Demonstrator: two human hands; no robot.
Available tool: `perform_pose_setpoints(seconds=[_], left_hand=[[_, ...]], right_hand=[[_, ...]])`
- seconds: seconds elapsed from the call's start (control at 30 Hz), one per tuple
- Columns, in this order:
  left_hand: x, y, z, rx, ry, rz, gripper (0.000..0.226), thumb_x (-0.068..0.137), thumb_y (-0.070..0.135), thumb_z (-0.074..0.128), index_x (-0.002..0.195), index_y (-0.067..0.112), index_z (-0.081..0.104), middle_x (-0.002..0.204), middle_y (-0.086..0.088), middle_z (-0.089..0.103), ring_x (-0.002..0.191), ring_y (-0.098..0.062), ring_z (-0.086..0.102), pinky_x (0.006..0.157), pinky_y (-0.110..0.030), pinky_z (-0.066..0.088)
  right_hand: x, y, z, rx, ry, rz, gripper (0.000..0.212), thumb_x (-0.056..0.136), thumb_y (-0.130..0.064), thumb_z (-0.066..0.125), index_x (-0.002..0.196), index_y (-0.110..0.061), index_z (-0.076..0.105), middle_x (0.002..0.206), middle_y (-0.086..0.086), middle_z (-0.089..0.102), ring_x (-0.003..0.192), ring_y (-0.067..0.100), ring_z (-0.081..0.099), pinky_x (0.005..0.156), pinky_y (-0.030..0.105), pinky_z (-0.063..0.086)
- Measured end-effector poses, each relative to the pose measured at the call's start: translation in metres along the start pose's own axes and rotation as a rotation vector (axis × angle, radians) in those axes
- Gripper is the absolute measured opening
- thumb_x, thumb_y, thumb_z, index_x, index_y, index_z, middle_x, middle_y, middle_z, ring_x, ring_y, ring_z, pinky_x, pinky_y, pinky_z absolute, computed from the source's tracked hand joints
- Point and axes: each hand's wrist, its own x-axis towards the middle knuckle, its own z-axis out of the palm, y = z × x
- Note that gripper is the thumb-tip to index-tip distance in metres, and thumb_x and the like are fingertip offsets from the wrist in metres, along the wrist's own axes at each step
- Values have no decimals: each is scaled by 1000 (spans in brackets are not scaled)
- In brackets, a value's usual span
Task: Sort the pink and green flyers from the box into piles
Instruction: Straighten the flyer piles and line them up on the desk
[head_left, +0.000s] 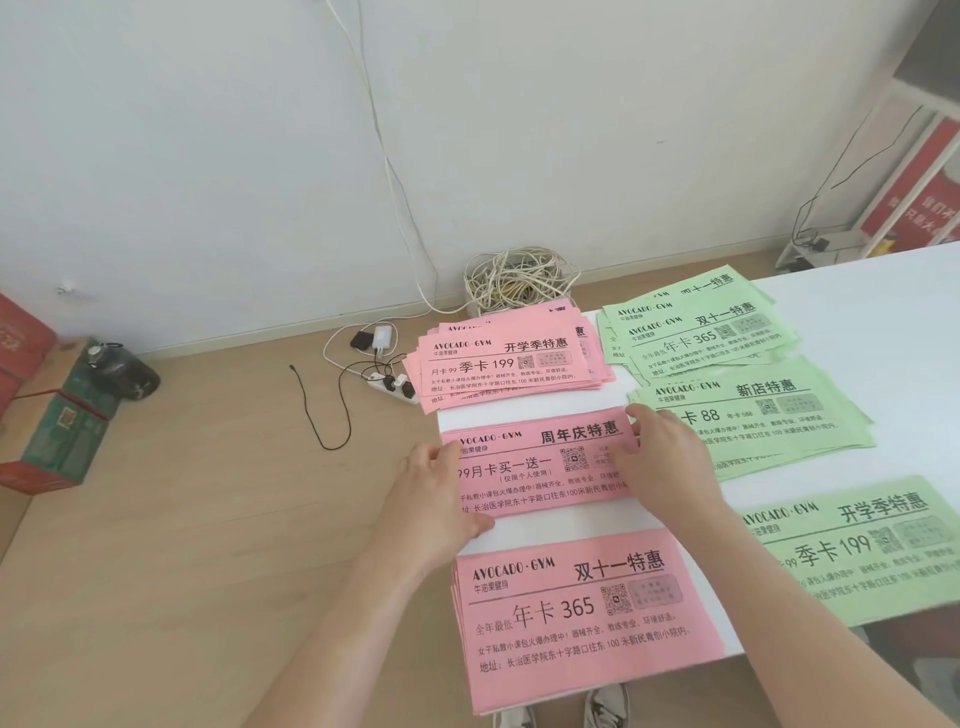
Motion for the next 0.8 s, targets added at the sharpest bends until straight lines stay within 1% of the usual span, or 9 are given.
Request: perform_pose_setpoints(seconds=[0.1,0.17,0.23,0.3,0.37,0.43,0.57,0.67,0.8], left_hand=[[4,3,-10,186,21,97,106,69,54,74,148,22,11,147,-6,17,136,-23,18,107,-35,32],[11,8,-15,279,-54,178,111,71,55,73,150,24,1,157,-4,-3,144,-25,0,114,-38,21],[20,13,-18,328,-154,243,113,73,52,72,151,26,-5,159,-4,-16,146,-24,-14,117,-39,8],[28,16,-20,362,-230,277,116,73,52,72,151,26,-9,159,-5,-17,146,-25,-16,117,-39,3],[34,17,-21,379,-278,281,116,72,52,72,151,26,-10,159,-6,-13,146,-25,-13,117,-39,3],[37,18,-23,388,-296,294,115,72,52,72,151,26,-8,160,-6,-9,147,-24,-8,118,-38,4],[38,17,-24,398,-256,337,111,69,51,72,151,24,3,153,-7,12,141,-27,14,118,-39,12],[39,14,-22,401,-227,348,107,66,52,71,149,23,9,141,-6,23,130,-25,26,113,-39,27],[38,15,-21,418,-232,349,107,65,52,70,148,22,9,136,-5,26,128,-25,27,113,-38,25]], right_hand=[[0,-3,-8,-49,-26,-53,60,86,-34,64,138,-16,39,117,9,53,104,30,54,82,35,42],[2,-5,-18,-83,-56,-175,80,80,-46,70,145,-25,28,131,7,44,118,26,45,92,36,41],[6,-9,-26,-176,-195,-340,102,70,-54,75,149,-35,13,148,2,27,135,23,27,105,42,34],[12,-14,-25,-333,-368,-454,120,63,-57,79,149,-41,-2,158,-3,4,146,20,5,113,53,20],[19,-16,-21,-438,-466,-496,127,60,-55,82,148,-42,-9,160,-5,-5,147,18,-5,114,57,10],[26,-18,-18,-480,-496,-506,129,59,-54,83,149,-40,-8,160,-4,1,147,17,3,114,56,12],[32,-22,-16,-520,-437,-562,124,60,-57,80,150,-33,-1,151,-5,22,135,19,31,105,47,28],[32,-24,-16,-533,-430,-582,122,59,-59,78,151,-28,4,147,-5,25,132,19,31,101,45,32],[33,-25,-16,-554,-441,-578,121,60,-61,77,152,-26,7,148,-5,23,133,18,28,100,43,32]])
